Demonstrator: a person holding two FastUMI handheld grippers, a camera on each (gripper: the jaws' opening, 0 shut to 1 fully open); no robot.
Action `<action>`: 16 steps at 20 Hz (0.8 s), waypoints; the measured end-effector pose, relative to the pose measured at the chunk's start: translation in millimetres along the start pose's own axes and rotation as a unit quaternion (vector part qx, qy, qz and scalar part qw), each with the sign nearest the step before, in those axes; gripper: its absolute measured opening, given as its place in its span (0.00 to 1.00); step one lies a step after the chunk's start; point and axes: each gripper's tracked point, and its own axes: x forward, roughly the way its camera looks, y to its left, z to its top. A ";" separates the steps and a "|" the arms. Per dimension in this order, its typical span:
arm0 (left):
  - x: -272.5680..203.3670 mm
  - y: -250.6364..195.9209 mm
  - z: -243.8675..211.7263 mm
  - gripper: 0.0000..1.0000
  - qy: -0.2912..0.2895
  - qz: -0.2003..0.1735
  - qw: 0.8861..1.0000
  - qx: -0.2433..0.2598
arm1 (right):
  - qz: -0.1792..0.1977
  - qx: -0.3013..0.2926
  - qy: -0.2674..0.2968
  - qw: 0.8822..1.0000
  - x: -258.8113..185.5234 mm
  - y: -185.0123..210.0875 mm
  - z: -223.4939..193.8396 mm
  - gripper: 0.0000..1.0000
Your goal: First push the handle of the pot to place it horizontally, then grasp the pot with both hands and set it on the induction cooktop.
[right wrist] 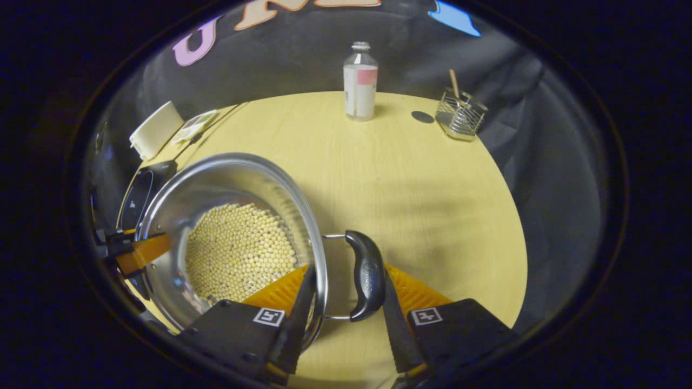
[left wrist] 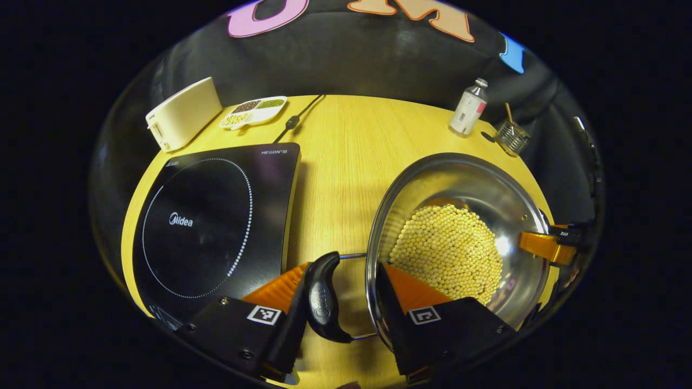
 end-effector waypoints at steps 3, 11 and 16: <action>-0.9 -0.7 -1.3 0.69 0.003 -0.009 1.000 0.007 | -0.006 -0.028 -0.034 0.999 -3.6 3.5 -3.3 0.63; 1.9 -1.1 -1.7 0.67 -0.003 -0.021 1.000 0.022 | -0.008 -0.044 -0.053 0.998 -1.2 4.0 -2.8 0.62; 2.5 -1.1 -1.5 0.67 -0.008 -0.022 0.999 0.028 | -0.005 -0.044 -0.061 0.997 -1.5 4.0 -3.5 0.62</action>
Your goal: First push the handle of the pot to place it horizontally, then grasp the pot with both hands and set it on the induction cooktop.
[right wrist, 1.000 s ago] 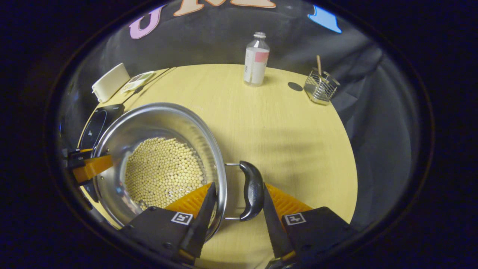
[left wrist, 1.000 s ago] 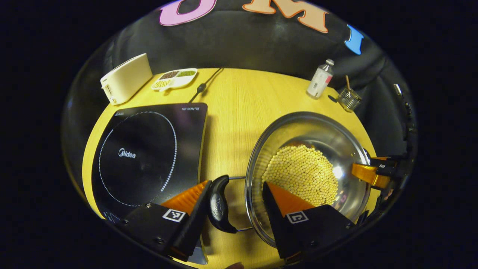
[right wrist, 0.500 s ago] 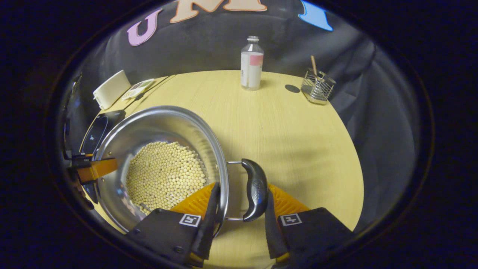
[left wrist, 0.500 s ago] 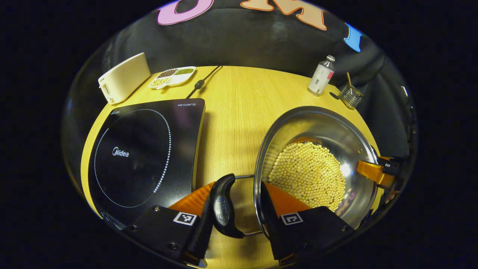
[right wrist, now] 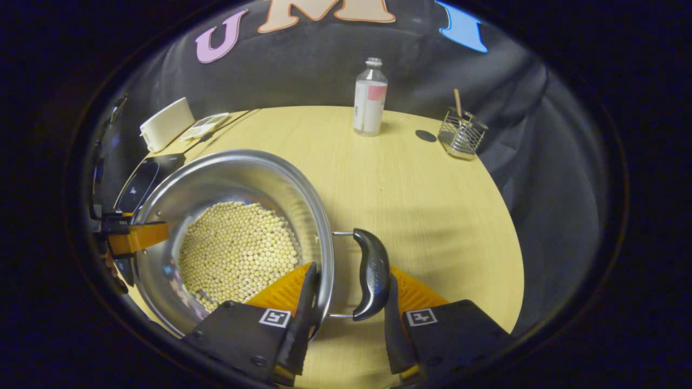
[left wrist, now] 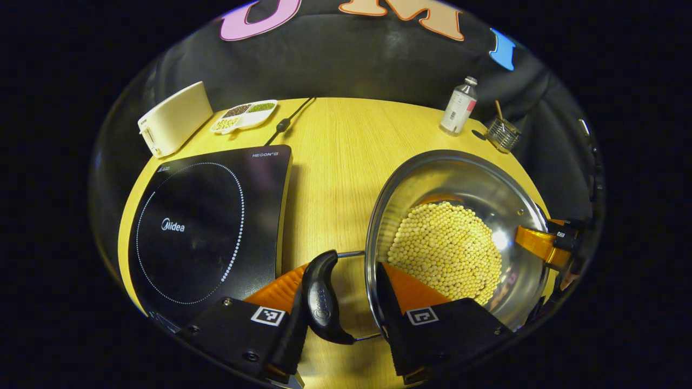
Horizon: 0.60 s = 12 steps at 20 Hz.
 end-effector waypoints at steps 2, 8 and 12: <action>-0.8 0.4 0.0 0.67 0.001 -0.001 1.000 -0.002 | -0.001 -0.003 0.000 1.000 0.7 -0.5 0.0 0.59; -6.8 0.9 -7.9 0.65 0.020 0.017 0.999 -0.027 | 0.023 0.019 0.004 1.000 3.8 0.5 2.7 0.62; -24.0 -1.0 -14.1 0.63 0.038 0.033 0.998 -0.045 | 0.048 0.057 0.036 0.997 -6.7 2.2 -10.0 0.52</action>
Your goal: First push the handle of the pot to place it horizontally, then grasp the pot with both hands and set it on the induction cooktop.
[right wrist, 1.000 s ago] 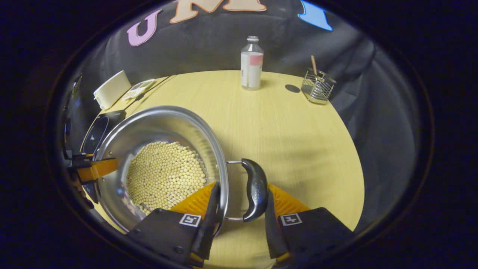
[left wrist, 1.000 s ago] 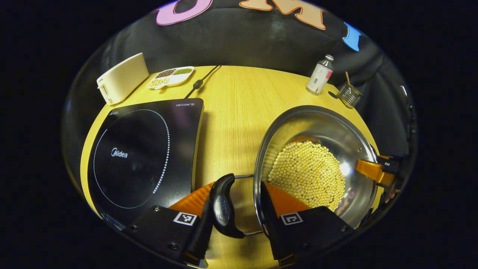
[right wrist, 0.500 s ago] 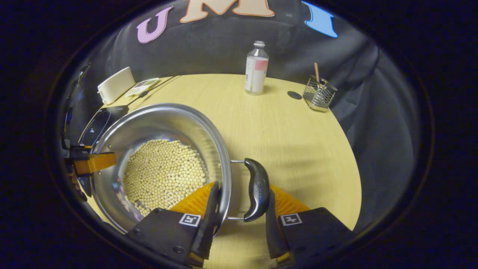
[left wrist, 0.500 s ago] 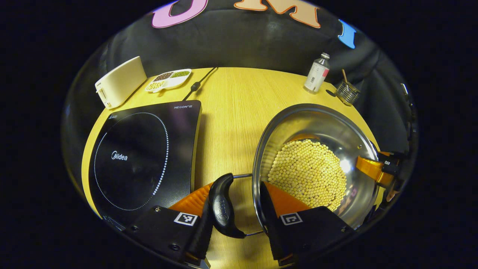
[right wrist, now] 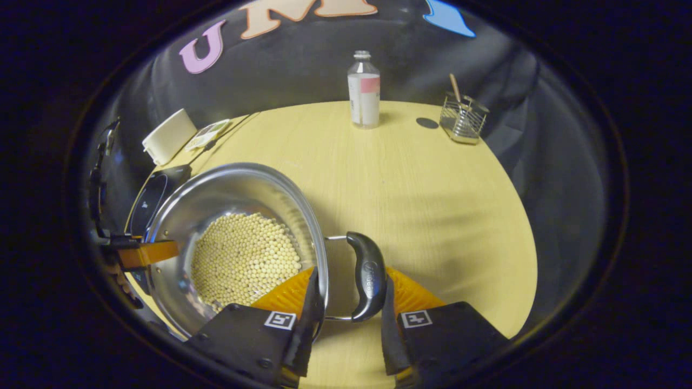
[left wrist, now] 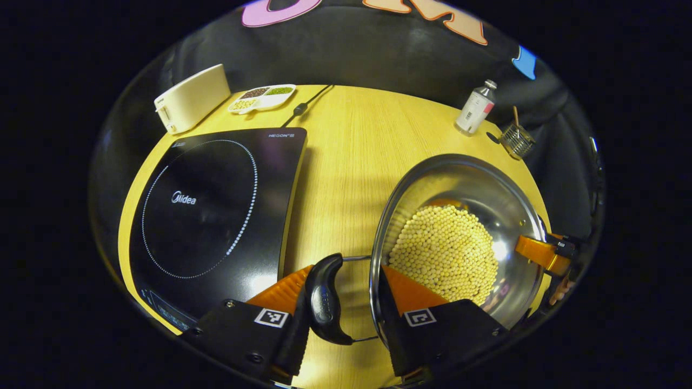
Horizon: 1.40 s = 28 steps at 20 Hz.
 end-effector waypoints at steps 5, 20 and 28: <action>-24.9 10.9 4.5 0.61 -0.009 0.020 0.999 0.046 | 0.025 0.052 0.012 0.998 -6.7 16.6 -21.6 0.53; -66.9 133.5 49.1 0.60 -0.044 -0.042 0.997 0.038 | -0.010 0.061 -0.038 0.997 -55.3 152.7 8.7 0.46; -89.4 239.1 98.9 0.60 -0.102 -0.043 0.992 0.060 | -0.014 0.051 -0.075 0.996 -58.9 266.9 40.4 0.47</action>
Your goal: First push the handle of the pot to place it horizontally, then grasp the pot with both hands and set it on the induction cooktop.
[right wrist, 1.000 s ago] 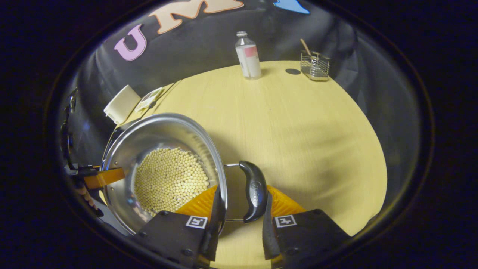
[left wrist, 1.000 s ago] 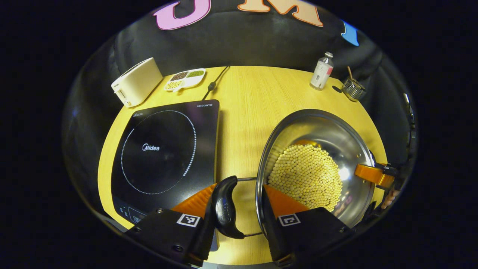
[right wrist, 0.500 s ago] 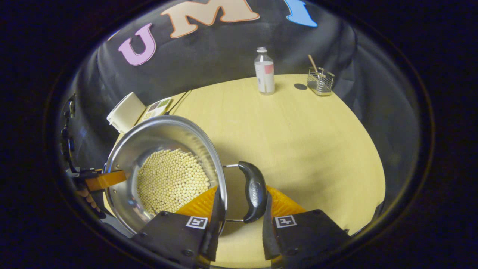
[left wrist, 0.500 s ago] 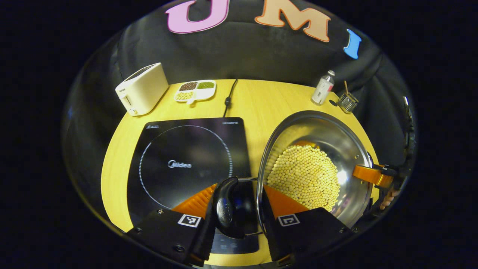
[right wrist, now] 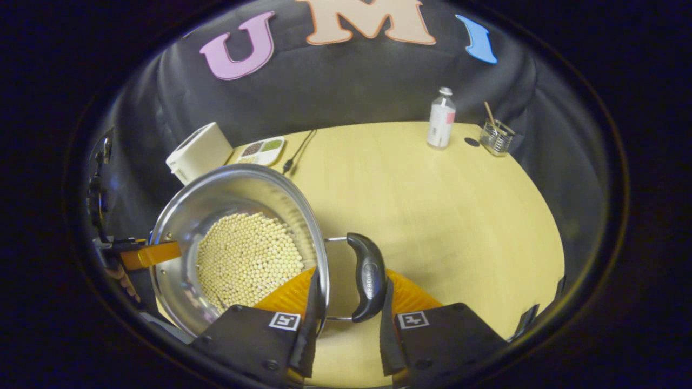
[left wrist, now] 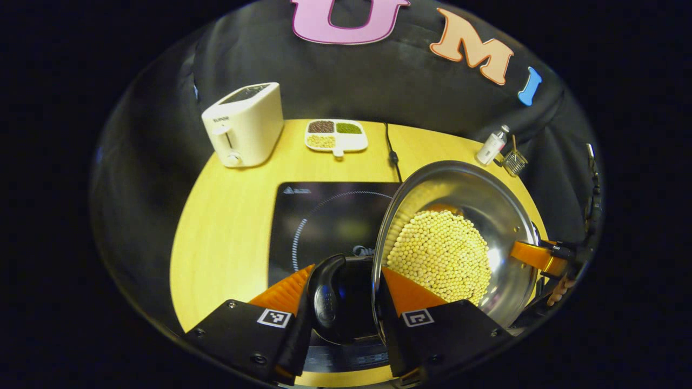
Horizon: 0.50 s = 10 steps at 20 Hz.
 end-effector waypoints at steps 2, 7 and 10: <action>-7.3 11.4 7.1 0.58 -0.012 0.008 1.000 0.027 | 0.000 0.028 0.008 1.000 -2.7 13.7 2.0 0.46; 12.6 32.6 -0.6 0.60 0.003 0.005 1.000 -0.008 | -0.005 0.012 0.020 1.000 18.1 32.2 0.3 0.46; 24.0 49.9 -2.9 0.58 0.016 0.009 1.000 -0.002 | 0.000 0.008 0.032 0.999 32.1 47.3 -0.7 0.46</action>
